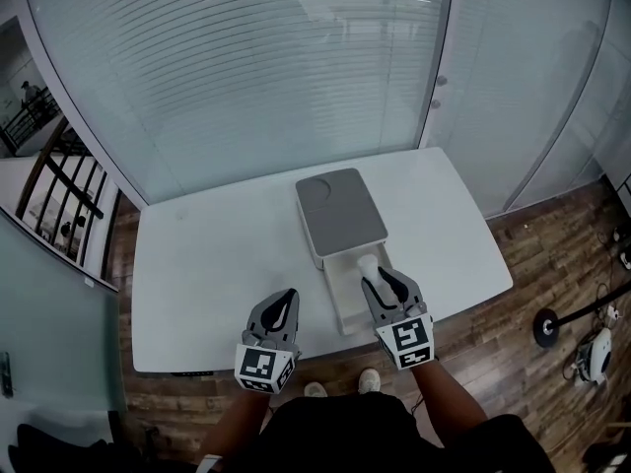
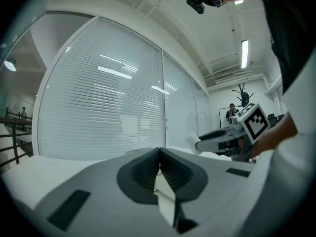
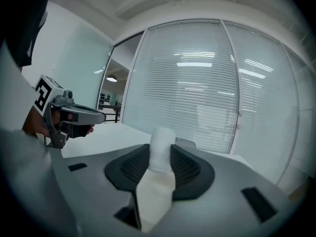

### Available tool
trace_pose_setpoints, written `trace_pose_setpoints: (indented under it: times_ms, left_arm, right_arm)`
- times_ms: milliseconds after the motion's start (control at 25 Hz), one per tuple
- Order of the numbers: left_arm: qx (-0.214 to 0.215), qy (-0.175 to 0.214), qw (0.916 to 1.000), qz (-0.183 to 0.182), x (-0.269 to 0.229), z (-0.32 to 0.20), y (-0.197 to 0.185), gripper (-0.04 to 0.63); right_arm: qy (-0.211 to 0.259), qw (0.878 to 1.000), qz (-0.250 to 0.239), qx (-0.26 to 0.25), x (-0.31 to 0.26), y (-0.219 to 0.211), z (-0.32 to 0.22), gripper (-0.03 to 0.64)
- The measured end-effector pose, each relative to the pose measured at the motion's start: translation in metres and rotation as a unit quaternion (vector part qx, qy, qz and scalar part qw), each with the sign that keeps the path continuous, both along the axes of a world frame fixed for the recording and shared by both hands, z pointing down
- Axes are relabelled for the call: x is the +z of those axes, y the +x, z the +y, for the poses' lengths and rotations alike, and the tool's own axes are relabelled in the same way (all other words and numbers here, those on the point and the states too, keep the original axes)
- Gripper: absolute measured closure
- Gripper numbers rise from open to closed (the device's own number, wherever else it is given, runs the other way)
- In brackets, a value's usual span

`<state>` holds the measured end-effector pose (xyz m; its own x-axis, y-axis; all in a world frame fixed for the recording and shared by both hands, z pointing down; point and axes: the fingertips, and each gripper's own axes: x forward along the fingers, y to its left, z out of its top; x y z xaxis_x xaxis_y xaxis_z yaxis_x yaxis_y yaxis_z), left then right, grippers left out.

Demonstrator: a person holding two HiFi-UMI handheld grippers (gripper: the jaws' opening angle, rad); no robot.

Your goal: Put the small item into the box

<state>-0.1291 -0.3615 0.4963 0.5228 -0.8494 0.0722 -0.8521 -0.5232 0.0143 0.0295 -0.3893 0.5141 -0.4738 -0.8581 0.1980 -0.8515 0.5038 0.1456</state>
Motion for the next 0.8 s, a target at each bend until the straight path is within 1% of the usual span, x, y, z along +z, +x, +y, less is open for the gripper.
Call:
trace_pose_setpoints:
  times_ms: [120,160,320,480,680,800]
  left_arm:
    - [-0.018,-0.017,0.999,0.038,0.005,-0.01,0.002,0.584]
    - [-0.021,-0.021,0.9987,0.041,0.007,-0.012,0.002,0.583]
    - [-0.024,-0.019,0.9993,0.024,0.006,-0.018,0.001,0.584]
    - [-0.036,-0.027,0.9988,0.016,0.014,-0.021,-0.007,0.584]
    - [-0.047,-0.038,0.9981,0.013,0.024,-0.021,-0.007,0.584]
    - [-0.052,-0.041,0.9977,0.013,0.027,-0.023,-0.009,0.583]
  right_arm:
    - [-0.016,1.0,0.003,-0.013,0.01,-0.001,-0.008,0.474]
    - [-0.022,1.0,0.003,-0.015,0.015,-0.003,-0.011,0.474]
    - [-0.07,0.997,-0.001,-0.018,0.04,-0.009,-0.023,0.476]
    - [-0.129,0.991,0.014,-0.023,0.064,-0.013,-0.036,0.476]
    - [-0.191,0.979,0.055,-0.049,0.091,-0.021,-0.043,0.476]
    - [-0.226,0.969,0.08,-0.062,0.107,-0.027,-0.048,0.474]
